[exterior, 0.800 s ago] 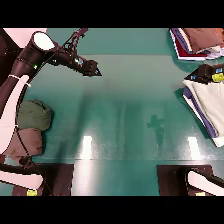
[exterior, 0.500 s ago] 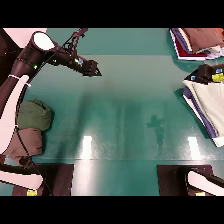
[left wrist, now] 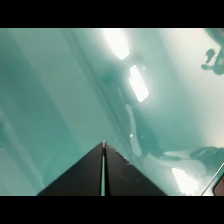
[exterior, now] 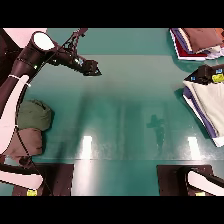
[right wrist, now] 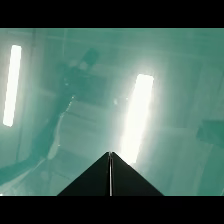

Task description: Fold the shirts.

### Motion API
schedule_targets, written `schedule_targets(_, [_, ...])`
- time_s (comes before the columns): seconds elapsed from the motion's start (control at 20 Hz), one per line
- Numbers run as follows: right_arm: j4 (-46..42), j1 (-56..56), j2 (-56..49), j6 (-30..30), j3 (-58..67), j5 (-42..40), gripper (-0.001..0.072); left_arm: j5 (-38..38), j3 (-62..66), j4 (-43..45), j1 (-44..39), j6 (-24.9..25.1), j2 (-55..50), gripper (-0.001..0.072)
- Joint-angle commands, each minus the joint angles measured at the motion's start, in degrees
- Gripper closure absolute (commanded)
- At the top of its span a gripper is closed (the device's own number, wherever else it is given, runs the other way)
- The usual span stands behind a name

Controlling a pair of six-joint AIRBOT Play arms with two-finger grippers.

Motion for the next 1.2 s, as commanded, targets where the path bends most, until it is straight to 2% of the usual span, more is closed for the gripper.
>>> schedule_targets(0.0, [-0.02,0.00,0.04,0.02,0.02,0.28,0.0692,2.86,0.07,-1.49,-0.04,0.02,0.04,0.0676])
schedule_targets(0.1, [-0.07,-0.44,0.02,0.02,0.02,0.22,0.0692,-1.81,0.94,0.98,1.27,-1.53,0.33,0.0677])
schedule_targets(0.15, [-0.04,-0.96,0.02,0.02,0.02,0.22,0.0691,-5.05,1.05,5.90,2.67,-3.63,1.46,0.0678])
schedule_targets(0.3, [0.02,-1.81,0.07,0.02,0.02,0.81,0.0691,-11.61,0.90,27.96,7.04,-8.46,8.83,0.0678])
schedule_targets(0.35, [0.00,-1.79,0.07,0.02,0.02,0.94,0.0692,-13.16,-0.17,33.64,8.85,-8.70,12.20,0.0677])
schedule_targets(0.55, [-0.02,-1.77,0.07,0.00,0.02,0.87,0.0691,-15.23,-11.02,39.52,18.88,-9.97,24.48,0.0675])
schedule_targets(0.6, [-0.02,-1.79,0.07,0.00,0.02,0.92,0.0692,-15.63,-14.82,40.17,21.62,-9.92,26.84,0.0643])
schedule_targets(0.7, [-0.02,-1.79,0.04,0.00,0.02,0.81,0.0691,-15.17,-21.97,41.64,26.18,-10.27,29.66,0.0055])
schedule_targets(0.75, [-0.02,-1.77,0.04,0.00,0.02,0.79,0.0691,-14.43,-25.57,42.07,28.33,-11.56,29.97,0.0031])
schedule_targets(0.85, [-0.02,-1.77,0.04,0.00,0.02,0.87,0.0692,-11.23,-32.57,42.34,31.63,-11.47,29.97,0.0029])
schedule_targets(1.15, [-0.02,-1.73,0.04,0.00,0.02,0.68,0.0692,5.70,-48.46,42.38,35.50,-13.03,29.59,0.0030])
